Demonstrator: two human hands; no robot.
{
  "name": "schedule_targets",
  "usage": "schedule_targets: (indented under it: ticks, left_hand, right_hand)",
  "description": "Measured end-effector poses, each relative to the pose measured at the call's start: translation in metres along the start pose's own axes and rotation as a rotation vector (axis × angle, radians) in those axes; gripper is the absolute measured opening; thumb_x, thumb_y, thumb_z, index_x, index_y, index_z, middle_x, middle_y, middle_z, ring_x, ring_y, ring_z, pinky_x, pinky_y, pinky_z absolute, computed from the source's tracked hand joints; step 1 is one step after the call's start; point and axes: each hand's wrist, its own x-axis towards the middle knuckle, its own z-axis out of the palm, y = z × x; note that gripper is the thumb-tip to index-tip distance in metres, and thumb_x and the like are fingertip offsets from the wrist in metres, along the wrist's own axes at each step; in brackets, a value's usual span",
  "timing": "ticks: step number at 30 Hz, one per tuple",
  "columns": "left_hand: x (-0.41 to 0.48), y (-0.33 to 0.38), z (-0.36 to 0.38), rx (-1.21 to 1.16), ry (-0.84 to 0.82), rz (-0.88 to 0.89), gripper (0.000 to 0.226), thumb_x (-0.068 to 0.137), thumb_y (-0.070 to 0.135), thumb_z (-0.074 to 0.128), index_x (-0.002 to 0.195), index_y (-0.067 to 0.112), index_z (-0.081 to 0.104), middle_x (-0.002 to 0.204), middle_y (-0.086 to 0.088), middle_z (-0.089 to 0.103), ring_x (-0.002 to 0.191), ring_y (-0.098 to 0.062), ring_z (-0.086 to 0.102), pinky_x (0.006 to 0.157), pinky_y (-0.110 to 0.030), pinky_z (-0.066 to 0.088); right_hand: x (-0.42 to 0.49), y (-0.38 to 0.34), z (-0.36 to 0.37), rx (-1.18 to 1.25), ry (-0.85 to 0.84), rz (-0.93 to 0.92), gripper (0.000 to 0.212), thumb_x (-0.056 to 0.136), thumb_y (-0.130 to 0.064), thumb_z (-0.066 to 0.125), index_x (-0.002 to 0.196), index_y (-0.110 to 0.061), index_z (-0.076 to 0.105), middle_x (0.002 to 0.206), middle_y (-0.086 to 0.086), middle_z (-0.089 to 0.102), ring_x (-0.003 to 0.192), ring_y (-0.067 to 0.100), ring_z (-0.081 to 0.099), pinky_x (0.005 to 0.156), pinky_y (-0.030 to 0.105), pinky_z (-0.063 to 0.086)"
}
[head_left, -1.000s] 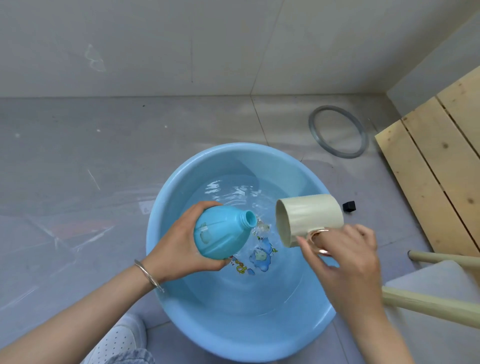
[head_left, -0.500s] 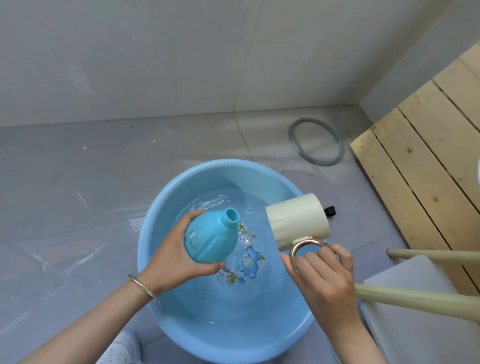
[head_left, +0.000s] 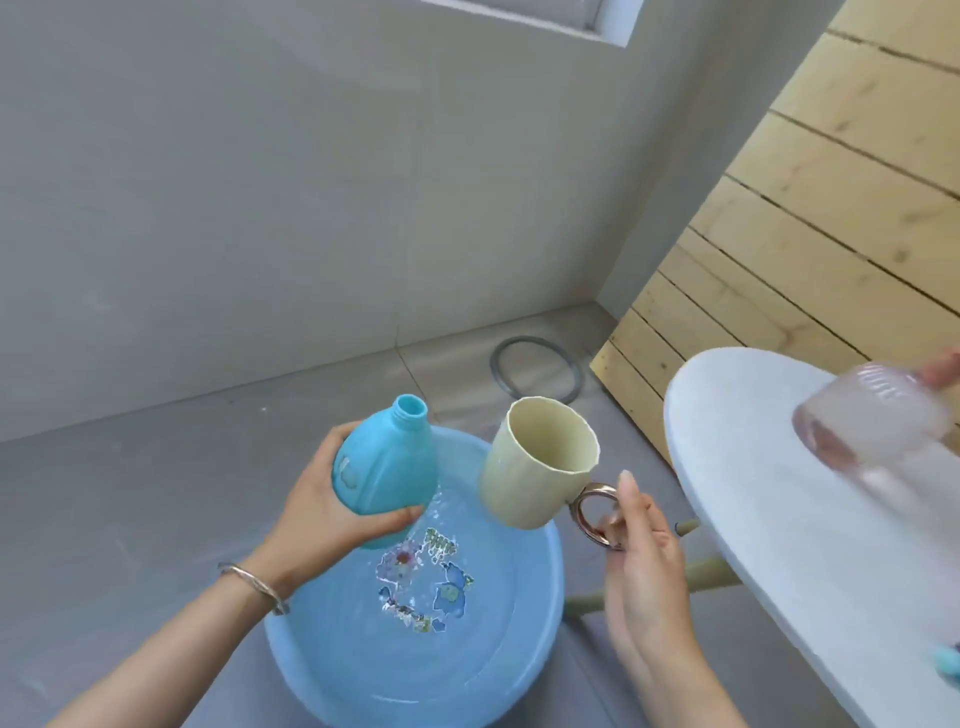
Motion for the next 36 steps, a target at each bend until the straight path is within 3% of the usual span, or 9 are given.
schedule_targets:
  ticks: [4,8,17,23,27,30,33,36]
  left_hand:
    - [-0.007,0.046,0.007,-0.035,-0.026,0.047,0.079,0.049,0.020,0.094,0.112,0.038,0.050,0.098,0.015,0.064,0.084,0.008,0.061,0.064,-0.008,0.048]
    - [-0.014,0.083,0.026,-0.094,-0.068,0.081,0.083,0.039,0.039,0.086,0.115,0.040,0.051,0.098,0.024,0.064,0.086,0.005,0.062,0.065,-0.011,0.050]
    - [-0.022,0.135,0.076,-0.108,-0.173,0.138,0.077,0.048,0.027,0.088,0.115,0.037,0.052,0.103,0.012,0.065,0.088,0.001,0.063,0.066,-0.014,0.052]
    - [-0.029,0.153,0.105,-0.132,-0.241,0.168,0.079,0.048,0.026,0.089,0.116,0.037,0.052,0.100,0.015,0.066,0.089,-0.002,0.065,0.065,-0.016,0.052]
    - [-0.035,0.165,0.125,-0.134,-0.283,0.197,0.081,0.048,0.027,0.089,0.118,0.038,0.051,0.102,0.017,0.065,0.091,-0.001,0.064,0.066,-0.016,0.052]
    - [-0.041,0.176,0.142,-0.138,-0.321,0.208,0.081,0.047,0.030,0.089,0.117,0.037,0.051,0.103,0.017,0.066,0.091,0.000,0.064,0.069,-0.016,0.052]
    - [-0.049,0.188,0.163,-0.149,-0.355,0.220,0.083,0.042,0.037,0.087,0.117,0.037,0.051,0.103,0.014,0.065,0.090,0.000,0.064,0.068,-0.017,0.053]
    - [-0.058,0.196,0.187,-0.151,-0.412,0.240,0.080,0.045,0.034,0.087,0.116,0.037,0.051,0.101,0.015,0.065,0.091,-0.002,0.064,0.068,-0.020,0.054]
  right_hand:
    - [0.002,-0.050,-0.019,0.147,0.068,-0.086,0.030,0.092,-0.030,0.054,0.065,-0.020,0.049,0.050,-0.013,0.042,0.054,0.005,0.038,0.071,0.023,0.031]
    - [0.021,-0.089,-0.058,0.187,0.140,-0.145,0.031,0.098,-0.029,0.050,0.068,-0.021,0.044,0.051,-0.014,0.035,0.053,0.006,0.032,0.069,0.024,0.027]
    - [0.050,-0.103,-0.115,0.152,0.290,-0.195,0.030,0.095,-0.026,0.055,0.066,-0.022,0.049,0.063,-0.007,0.041,0.049,0.001,0.035,0.062,0.021,0.027]
    - [0.053,-0.096,-0.119,0.067,0.323,-0.183,0.036,0.095,-0.026,0.057,0.062,-0.019,0.043,0.063,-0.004,0.041,0.062,0.008,0.036,0.064,0.021,0.027]
    - [0.049,-0.098,-0.121,0.025,0.311,-0.153,0.038,0.093,-0.030,0.059,0.061,-0.017,0.044,0.051,-0.014,0.047,0.057,0.006,0.041,0.059,0.013,0.033]
    - [0.044,-0.105,-0.129,-0.025,0.279,-0.181,0.023,0.092,-0.031,0.060,0.076,-0.015,0.053,0.068,-0.008,0.053,0.065,0.007,0.047,0.052,0.005,0.036]
    - [0.036,-0.123,-0.152,-0.108,0.258,-0.282,0.010,0.091,-0.023,0.062,0.094,-0.016,0.057,0.087,-0.008,0.060,0.082,0.004,0.055,0.064,0.000,0.039]
    - [0.024,-0.148,-0.196,-0.371,0.202,-0.425,0.008,0.090,-0.010,0.061,0.093,-0.017,0.061,0.091,-0.007,0.063,0.080,-0.004,0.056,0.074,0.006,0.042]
